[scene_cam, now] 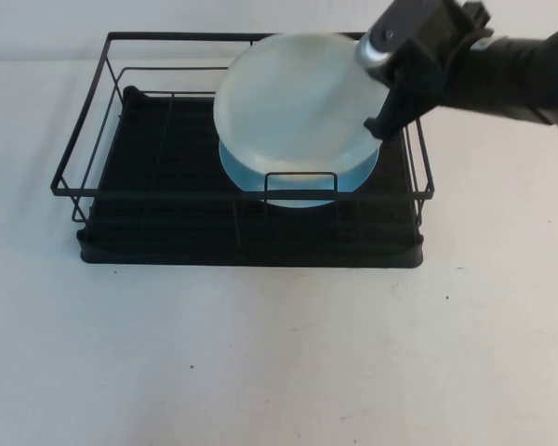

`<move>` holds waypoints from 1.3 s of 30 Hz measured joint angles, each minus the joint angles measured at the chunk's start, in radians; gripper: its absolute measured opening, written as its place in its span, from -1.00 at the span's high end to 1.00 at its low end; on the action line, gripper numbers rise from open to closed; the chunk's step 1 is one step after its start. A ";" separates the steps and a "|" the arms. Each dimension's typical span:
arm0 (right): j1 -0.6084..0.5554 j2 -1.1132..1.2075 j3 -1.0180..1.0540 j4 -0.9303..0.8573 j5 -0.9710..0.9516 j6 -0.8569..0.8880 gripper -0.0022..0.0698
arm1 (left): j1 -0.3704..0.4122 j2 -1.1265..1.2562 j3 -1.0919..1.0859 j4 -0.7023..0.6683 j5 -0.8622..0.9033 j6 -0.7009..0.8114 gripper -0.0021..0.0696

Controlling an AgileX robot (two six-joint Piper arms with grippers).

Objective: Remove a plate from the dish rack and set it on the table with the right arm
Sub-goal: Grasp the plate from the shelf, then place the plate from the table

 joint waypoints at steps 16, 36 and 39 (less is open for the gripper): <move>0.000 -0.239 -0.002 -0.004 0.143 0.163 0.93 | 0.000 0.000 0.000 0.000 0.000 0.000 0.96; 0.000 -0.181 0.186 -0.192 0.639 1.114 0.93 | 0.000 0.000 0.000 0.000 0.000 0.000 0.96; 0.000 -0.108 0.214 -0.183 0.644 1.118 0.93 | 0.000 0.000 0.000 0.000 0.000 0.000 0.96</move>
